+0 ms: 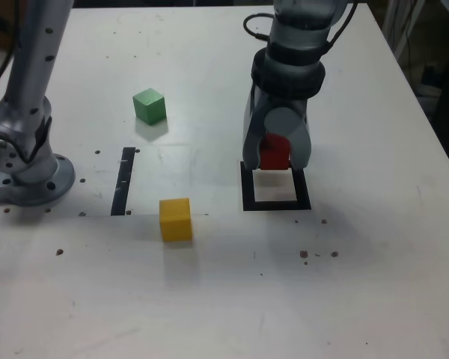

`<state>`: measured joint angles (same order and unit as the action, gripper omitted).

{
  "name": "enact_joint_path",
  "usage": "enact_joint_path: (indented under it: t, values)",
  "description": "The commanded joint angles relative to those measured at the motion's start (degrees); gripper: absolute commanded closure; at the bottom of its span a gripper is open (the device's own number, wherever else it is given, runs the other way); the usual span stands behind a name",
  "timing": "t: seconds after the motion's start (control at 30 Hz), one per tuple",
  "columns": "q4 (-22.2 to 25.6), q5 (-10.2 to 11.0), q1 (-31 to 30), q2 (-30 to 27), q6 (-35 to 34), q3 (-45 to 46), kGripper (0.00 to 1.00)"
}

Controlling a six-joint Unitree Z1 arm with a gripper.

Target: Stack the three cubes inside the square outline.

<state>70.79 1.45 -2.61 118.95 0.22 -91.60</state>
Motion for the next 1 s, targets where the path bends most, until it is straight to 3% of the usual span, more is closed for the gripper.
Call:
enact_joint_path:
  t: [0.0, 0.43, 0.77, 0.87, 0.97]
  values:
    - [-0.30, -0.30, -0.25, 0.09, -0.13, 0.38, 0.67]
    - [-3.14, -2.26, -3.06, 0.29, -1.34, 3.10, 0.67]
    - [-4.99, -2.46, -2.58, 2.09, -0.68, 4.31, 0.66]
    - [-4.94, -2.31, -2.11, 2.09, -0.47, 4.71, 0.62]
    - [-4.93, -2.26, -1.78, 2.09, -0.32, 5.06, 0.51]
